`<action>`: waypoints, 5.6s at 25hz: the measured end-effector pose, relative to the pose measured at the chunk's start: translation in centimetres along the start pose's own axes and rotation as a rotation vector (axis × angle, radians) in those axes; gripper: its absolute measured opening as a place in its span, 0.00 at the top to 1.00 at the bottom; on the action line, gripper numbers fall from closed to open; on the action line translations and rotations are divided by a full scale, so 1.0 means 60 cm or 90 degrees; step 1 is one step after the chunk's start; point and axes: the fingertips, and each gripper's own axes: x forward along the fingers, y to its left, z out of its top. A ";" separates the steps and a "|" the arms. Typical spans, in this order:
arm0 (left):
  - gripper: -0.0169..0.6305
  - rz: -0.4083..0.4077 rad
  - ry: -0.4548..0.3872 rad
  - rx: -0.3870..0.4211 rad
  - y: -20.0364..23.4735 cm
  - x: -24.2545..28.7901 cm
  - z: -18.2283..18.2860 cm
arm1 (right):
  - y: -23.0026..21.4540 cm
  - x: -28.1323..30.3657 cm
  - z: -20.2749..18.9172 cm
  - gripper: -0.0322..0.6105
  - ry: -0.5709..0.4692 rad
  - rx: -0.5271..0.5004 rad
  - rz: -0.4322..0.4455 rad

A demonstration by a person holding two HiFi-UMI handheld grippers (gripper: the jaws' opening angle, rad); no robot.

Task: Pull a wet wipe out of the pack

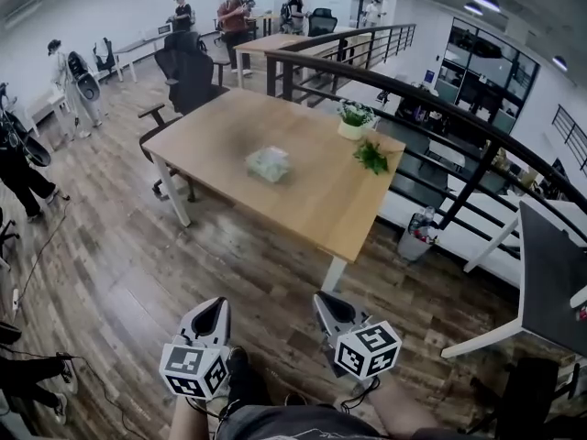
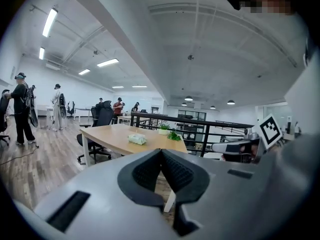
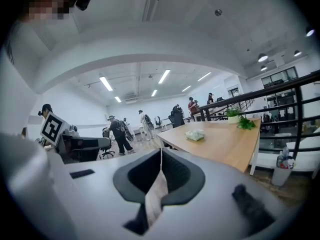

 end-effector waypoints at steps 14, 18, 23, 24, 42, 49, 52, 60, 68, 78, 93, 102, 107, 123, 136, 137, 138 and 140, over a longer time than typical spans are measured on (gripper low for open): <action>0.95 -0.067 0.002 -0.006 0.189 0.162 0.066 | -0.036 0.225 0.042 0.91 0.021 -0.013 -0.071; 0.95 -0.084 0.010 -0.017 0.247 0.207 0.081 | -0.044 0.291 0.059 0.91 0.028 0.001 -0.093; 0.95 -0.115 0.016 -0.024 0.308 0.247 0.093 | -0.040 0.357 0.073 0.91 0.038 -0.003 -0.117; 0.95 -0.120 0.016 -0.029 0.321 0.254 0.096 | -0.038 0.370 0.076 0.91 0.039 -0.001 -0.122; 0.95 -0.238 0.036 -0.051 0.410 0.404 0.120 | -0.082 0.463 0.089 0.91 0.059 0.016 -0.228; 0.95 -0.232 0.050 -0.036 0.419 0.477 0.130 | -0.148 0.542 0.101 0.91 0.061 0.024 -0.207; 0.95 -0.220 0.055 -0.025 0.430 0.530 0.144 | -0.190 0.594 0.119 0.91 0.062 0.026 -0.189; 0.95 -0.225 0.066 -0.009 0.423 0.664 0.181 | -0.299 0.672 0.155 0.91 0.076 0.015 -0.176; 0.95 -0.235 0.102 -0.015 0.418 0.770 0.171 | -0.374 0.727 0.163 0.91 0.081 0.036 -0.161; 0.95 -0.261 0.139 0.038 0.413 0.843 0.169 | -0.421 0.759 0.160 0.91 0.080 0.063 -0.198; 0.76 -0.392 0.181 0.165 0.372 0.967 0.129 | -0.477 0.765 0.168 0.91 0.073 0.106 -0.345; 0.59 -0.389 0.215 0.229 0.349 1.024 0.094 | -0.508 0.746 0.154 0.91 0.064 0.140 -0.398; 0.59 -0.370 0.249 0.229 0.353 1.050 0.077 | -0.519 0.749 0.147 0.91 0.066 0.151 -0.412; 0.78 -0.397 0.311 0.188 0.372 1.074 0.062 | -0.532 0.795 0.135 0.91 0.087 0.162 -0.412; 0.95 -0.404 0.322 0.171 0.393 1.084 0.074 | -0.517 0.883 0.114 0.90 0.158 0.133 -0.297; 0.95 -0.402 0.323 0.171 0.395 1.085 0.075 | -0.515 0.892 0.110 0.86 0.168 0.131 -0.286; 0.95 -0.401 0.325 0.173 0.397 1.085 0.075 | -0.512 0.900 0.107 0.74 0.177 0.130 -0.275; 0.95 -0.399 0.328 0.175 0.403 1.086 0.074 | -0.507 0.916 0.101 0.70 0.188 0.129 -0.256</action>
